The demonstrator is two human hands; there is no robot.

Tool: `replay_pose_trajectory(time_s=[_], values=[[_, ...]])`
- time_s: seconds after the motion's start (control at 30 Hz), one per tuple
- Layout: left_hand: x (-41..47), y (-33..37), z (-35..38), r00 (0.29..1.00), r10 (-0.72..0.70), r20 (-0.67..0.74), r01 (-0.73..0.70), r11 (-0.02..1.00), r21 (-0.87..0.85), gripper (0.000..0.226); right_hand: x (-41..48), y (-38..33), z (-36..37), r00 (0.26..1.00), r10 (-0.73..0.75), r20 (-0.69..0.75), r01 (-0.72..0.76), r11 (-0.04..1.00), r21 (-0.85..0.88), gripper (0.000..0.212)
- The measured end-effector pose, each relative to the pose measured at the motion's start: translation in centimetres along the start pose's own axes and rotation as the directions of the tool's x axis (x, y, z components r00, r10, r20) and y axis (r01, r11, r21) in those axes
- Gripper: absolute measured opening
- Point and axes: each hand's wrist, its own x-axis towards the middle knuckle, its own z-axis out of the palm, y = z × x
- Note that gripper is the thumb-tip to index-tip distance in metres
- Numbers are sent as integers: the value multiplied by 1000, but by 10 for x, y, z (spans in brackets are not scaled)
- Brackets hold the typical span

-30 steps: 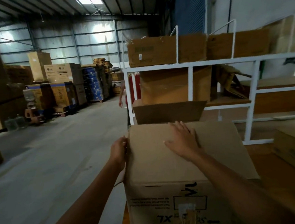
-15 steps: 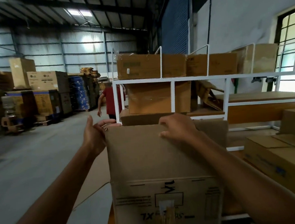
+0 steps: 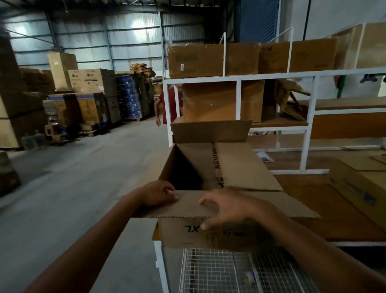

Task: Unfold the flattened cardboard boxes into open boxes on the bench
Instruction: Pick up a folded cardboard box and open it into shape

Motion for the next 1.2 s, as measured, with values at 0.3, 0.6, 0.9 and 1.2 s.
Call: replay_pose_trajectory(time_s=[0.3, 0.6, 0.9, 1.2], values=[[23, -12, 87, 983, -18, -182, 67, 962, 265, 80, -9, 18, 72, 991, 131, 2, -130, 984, -119, 83], [54, -13, 101, 930, 82, -358, 92, 892, 442, 86, 23, 56, 72, 955, 194, -224, -196, 981, 14, 60], [74, -30, 124, 841, 143, -522, 40, 946, 322, 75, 56, 66, 84, 862, 133, -489, -185, 981, -60, 51], [115, 30, 103, 884, 261, -388, -213, 963, 163, 33, 78, 81, 71, 814, 187, -549, -216, 976, 13, 48]])
